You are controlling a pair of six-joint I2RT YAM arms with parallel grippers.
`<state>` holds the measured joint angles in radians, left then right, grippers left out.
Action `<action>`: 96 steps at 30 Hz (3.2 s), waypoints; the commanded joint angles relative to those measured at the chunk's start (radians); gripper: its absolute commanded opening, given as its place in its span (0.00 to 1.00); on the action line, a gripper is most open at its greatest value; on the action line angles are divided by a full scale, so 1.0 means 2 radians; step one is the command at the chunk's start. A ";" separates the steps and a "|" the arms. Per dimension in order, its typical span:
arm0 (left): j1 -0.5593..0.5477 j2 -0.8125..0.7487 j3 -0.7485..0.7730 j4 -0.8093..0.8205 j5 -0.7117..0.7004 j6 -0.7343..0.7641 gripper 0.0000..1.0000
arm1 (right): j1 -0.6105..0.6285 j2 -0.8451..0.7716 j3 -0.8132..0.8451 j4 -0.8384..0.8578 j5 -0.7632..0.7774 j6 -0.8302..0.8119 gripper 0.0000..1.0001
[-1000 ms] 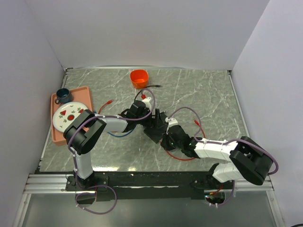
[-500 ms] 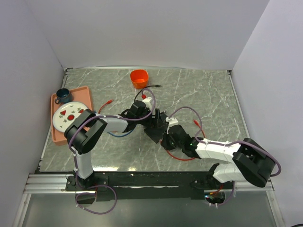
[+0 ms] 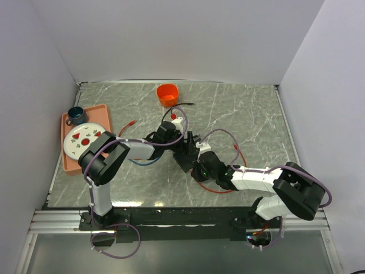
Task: Insert the plug into the switch port
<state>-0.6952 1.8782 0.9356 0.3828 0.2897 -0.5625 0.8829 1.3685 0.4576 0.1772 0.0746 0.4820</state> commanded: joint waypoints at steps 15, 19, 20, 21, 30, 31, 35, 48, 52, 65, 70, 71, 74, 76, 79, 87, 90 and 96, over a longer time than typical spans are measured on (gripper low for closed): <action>-0.030 0.012 -0.033 -0.033 0.015 -0.029 0.85 | 0.010 0.004 0.032 0.017 0.050 0.013 0.00; -0.042 0.012 -0.041 -0.033 0.008 -0.038 0.85 | 0.010 0.004 0.036 0.020 0.049 0.011 0.00; -0.047 0.013 -0.042 -0.035 0.005 -0.041 0.85 | 0.011 0.000 0.037 0.019 0.049 0.011 0.00; -0.048 0.015 -0.043 -0.035 0.001 -0.043 0.85 | 0.010 -0.002 0.037 0.020 0.049 0.011 0.00; -0.050 0.014 -0.044 -0.045 -0.027 -0.069 0.85 | 0.023 0.003 0.034 0.027 0.040 0.013 0.00; -0.050 0.012 -0.042 -0.052 -0.037 -0.067 0.86 | 0.025 0.001 0.030 0.029 0.040 0.014 0.00; -0.050 0.012 -0.034 -0.072 -0.057 -0.072 0.86 | 0.029 -0.012 0.022 0.035 0.036 0.011 0.00; -0.048 0.003 -0.027 -0.099 -0.096 -0.069 0.85 | 0.041 -0.033 0.005 0.025 0.067 0.025 0.00; -0.047 -0.013 -0.039 -0.092 -0.111 -0.066 0.85 | 0.041 -0.031 0.012 0.014 0.072 0.021 0.00; -0.022 -0.092 -0.078 -0.115 -0.084 -0.019 0.85 | 0.040 -0.052 -0.011 0.000 0.075 0.017 0.00; -0.021 -0.107 -0.105 -0.101 -0.064 -0.023 0.80 | 0.041 -0.081 -0.028 -0.002 0.066 -0.002 0.00; -0.020 -0.110 -0.118 -0.093 -0.054 -0.026 0.77 | 0.040 -0.085 -0.035 0.000 0.057 -0.010 0.00; -0.013 -0.108 -0.126 -0.075 -0.041 -0.031 0.68 | 0.041 -0.096 -0.039 0.000 0.036 -0.024 0.00; -0.012 -0.100 -0.125 -0.076 -0.041 -0.030 0.65 | 0.041 -0.090 -0.035 -0.016 0.034 -0.025 0.00; -0.011 -0.090 -0.120 -0.084 -0.048 -0.032 0.64 | 0.043 -0.084 -0.032 -0.026 0.030 -0.016 0.00; -0.012 -0.074 -0.110 -0.092 -0.060 -0.027 0.63 | 0.059 -0.083 -0.036 -0.053 0.044 0.006 0.00; -0.012 -0.075 -0.110 -0.091 -0.057 -0.028 0.63 | 0.065 -0.070 -0.029 -0.042 0.043 0.007 0.00; -0.011 -0.075 -0.110 -0.090 -0.053 -0.027 0.60 | 0.072 -0.052 -0.016 -0.041 0.062 0.013 0.00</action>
<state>-0.7147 1.6836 0.7288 0.2955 0.1650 -0.6174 1.0145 1.2415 0.3931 0.0814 0.1520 0.4866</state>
